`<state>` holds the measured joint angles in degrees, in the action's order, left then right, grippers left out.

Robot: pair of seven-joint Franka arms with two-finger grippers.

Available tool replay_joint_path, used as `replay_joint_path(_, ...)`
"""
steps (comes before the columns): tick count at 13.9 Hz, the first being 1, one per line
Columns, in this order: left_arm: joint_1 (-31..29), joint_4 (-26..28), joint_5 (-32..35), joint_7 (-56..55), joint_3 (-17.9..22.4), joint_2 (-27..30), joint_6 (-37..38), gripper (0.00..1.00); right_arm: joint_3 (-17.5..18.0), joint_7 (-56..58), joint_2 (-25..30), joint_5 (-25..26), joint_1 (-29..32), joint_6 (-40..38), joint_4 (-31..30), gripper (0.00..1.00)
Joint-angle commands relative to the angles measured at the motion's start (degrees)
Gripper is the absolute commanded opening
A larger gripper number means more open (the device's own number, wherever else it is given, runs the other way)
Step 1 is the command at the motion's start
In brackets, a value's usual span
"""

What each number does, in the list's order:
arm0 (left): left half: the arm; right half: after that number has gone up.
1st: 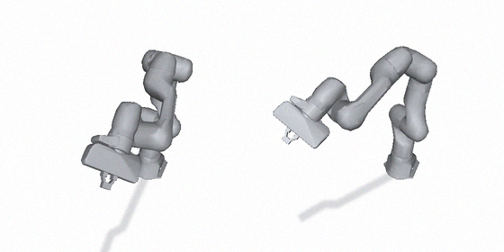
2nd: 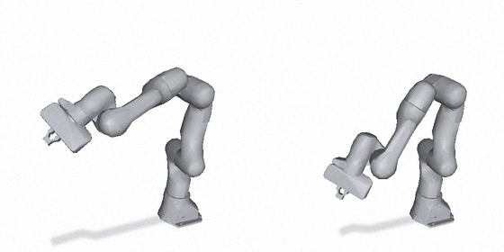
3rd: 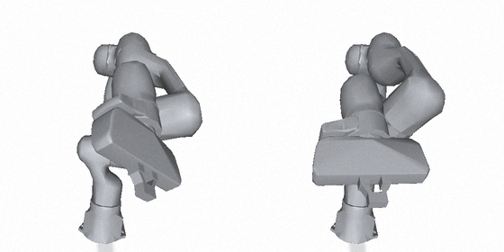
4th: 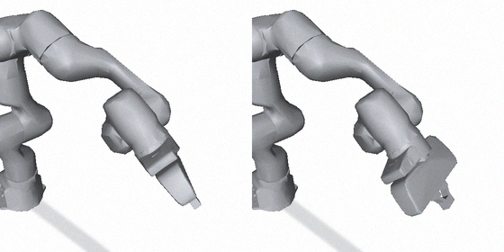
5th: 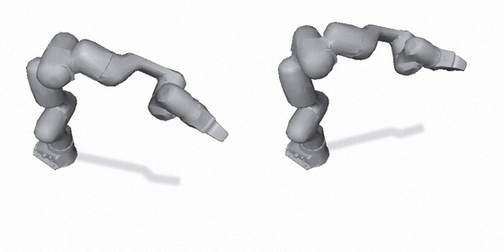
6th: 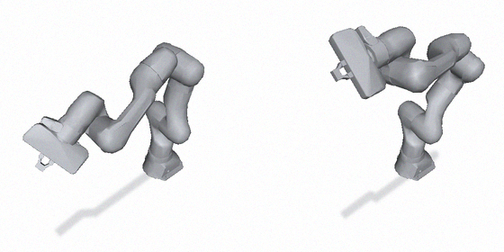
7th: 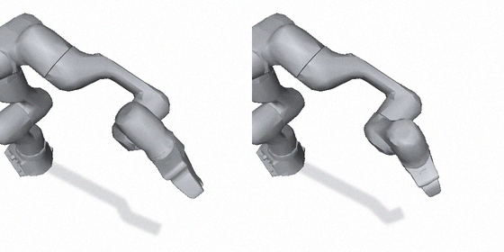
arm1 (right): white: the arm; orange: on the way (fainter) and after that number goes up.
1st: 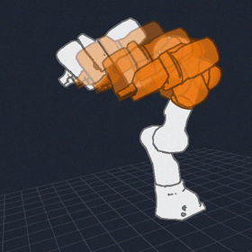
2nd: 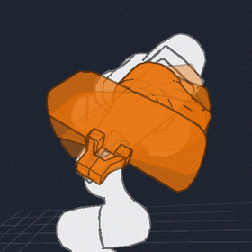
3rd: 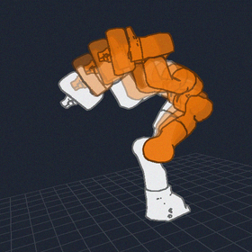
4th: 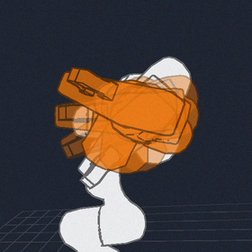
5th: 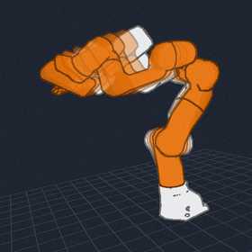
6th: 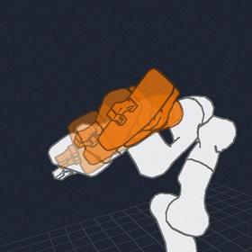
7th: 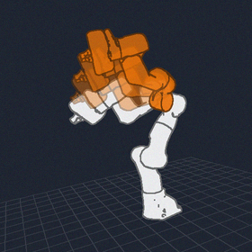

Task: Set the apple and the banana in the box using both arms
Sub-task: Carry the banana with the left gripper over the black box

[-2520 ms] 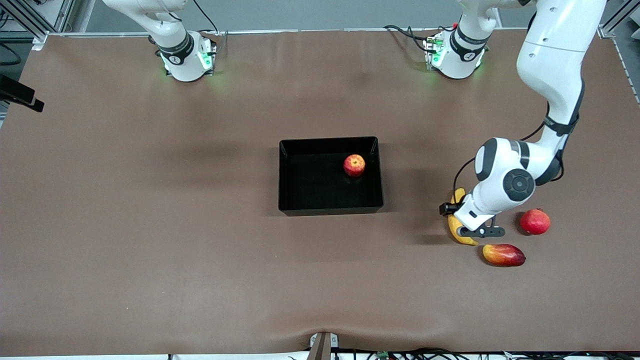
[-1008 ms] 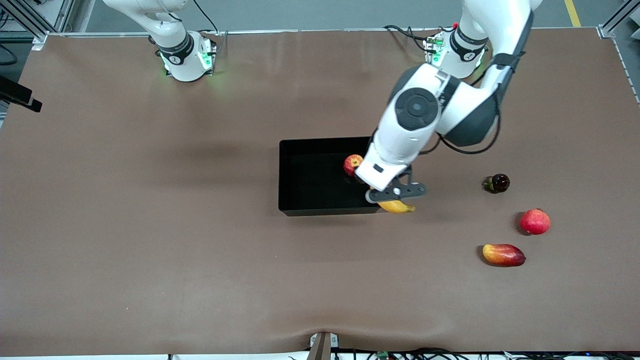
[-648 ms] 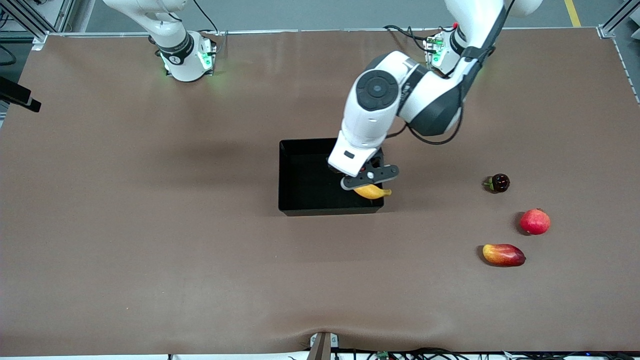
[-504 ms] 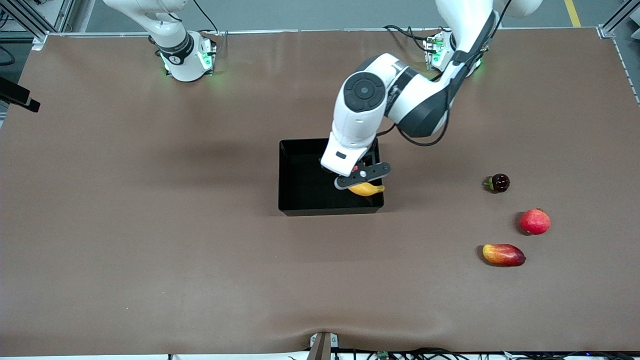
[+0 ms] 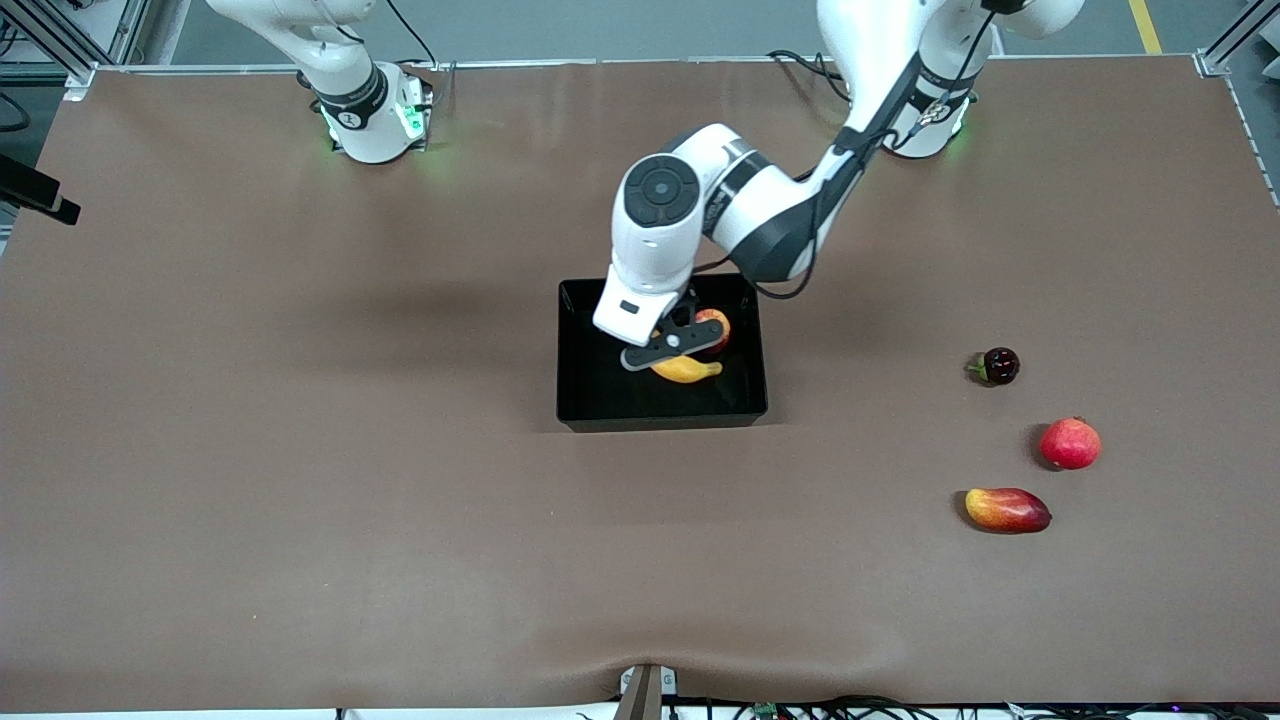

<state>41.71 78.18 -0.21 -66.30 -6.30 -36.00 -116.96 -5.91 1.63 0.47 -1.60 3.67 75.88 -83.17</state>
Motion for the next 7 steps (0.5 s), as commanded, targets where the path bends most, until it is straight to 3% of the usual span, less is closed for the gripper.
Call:
replay_joint_path(1,1.96,-1.71,-0.94,-0.15,0.85,-2.14,-0.90,0.00,0.73,0.83,-0.56,-1.21,1.43,-0.56,0.99,1.00)
replay_joint_path(7,2.06,-1.80,-0.41,0.65,1.20,-7.94,-14.25,0.00,0.73,0.83,-0.56,-1.21,1.43,-0.56,0.99,1.00)
